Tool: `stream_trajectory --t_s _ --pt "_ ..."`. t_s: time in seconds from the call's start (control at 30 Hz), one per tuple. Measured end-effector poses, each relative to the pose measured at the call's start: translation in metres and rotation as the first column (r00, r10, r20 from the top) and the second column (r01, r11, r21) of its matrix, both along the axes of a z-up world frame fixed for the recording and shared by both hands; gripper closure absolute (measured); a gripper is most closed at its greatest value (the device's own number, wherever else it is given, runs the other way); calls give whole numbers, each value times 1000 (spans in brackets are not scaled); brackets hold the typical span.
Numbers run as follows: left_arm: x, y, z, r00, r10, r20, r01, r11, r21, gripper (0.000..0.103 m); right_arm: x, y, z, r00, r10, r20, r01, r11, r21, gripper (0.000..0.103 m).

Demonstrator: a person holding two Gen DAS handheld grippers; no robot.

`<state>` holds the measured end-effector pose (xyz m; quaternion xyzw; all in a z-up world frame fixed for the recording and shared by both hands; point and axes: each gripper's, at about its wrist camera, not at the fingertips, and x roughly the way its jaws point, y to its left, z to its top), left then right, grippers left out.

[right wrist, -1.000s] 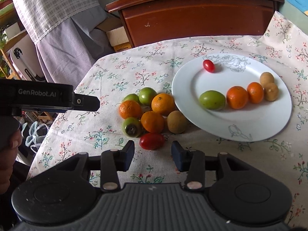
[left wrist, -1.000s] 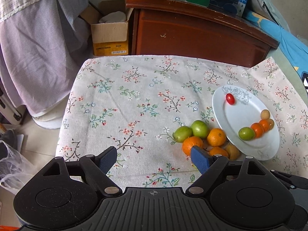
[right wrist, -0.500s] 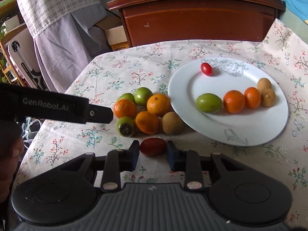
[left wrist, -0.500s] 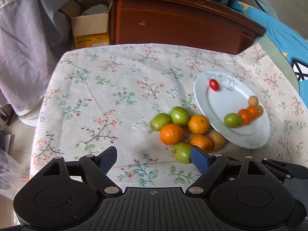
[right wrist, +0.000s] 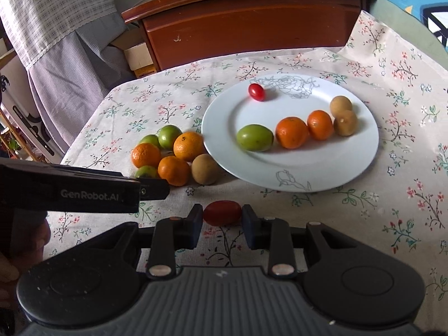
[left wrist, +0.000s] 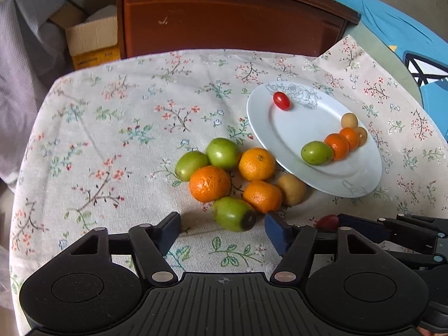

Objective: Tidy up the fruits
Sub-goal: 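Grasp a red cherry tomato with the right gripper while the left approaches a green jujube, then grasp the green jujube with the left gripper while the right holds the tomato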

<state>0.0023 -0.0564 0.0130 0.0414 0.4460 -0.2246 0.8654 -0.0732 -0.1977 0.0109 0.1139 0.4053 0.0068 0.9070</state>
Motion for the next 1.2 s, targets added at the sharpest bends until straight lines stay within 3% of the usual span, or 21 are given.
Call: stream_trajectory --t_s 0.17,0.3,0.67,0.8,1.2 --pt "-2 -3 0 1000 -25 18 25 1000 5 50 1 0 0 1000 -2 3 2 1000 0 73" --pt "-3 -1 2 999 -42 11 42 999 -21 63 1 0 0 1000 -6 5 6 1000 4 73" --pt "-4 -8 -2 996 -69 50 69 998 8 61 5 2 -1 1000 -3 11 3 1000 6 72" --pt "-6 -8 -2 995 -80 52 81 997 -7 71 5 3 -1 1000 -3 10 3 1000 3 72" --pt "-14 5 13 996 -43 76 45 999 -26 72 3 2 5 1000 -17 -6 17 999 46 73"
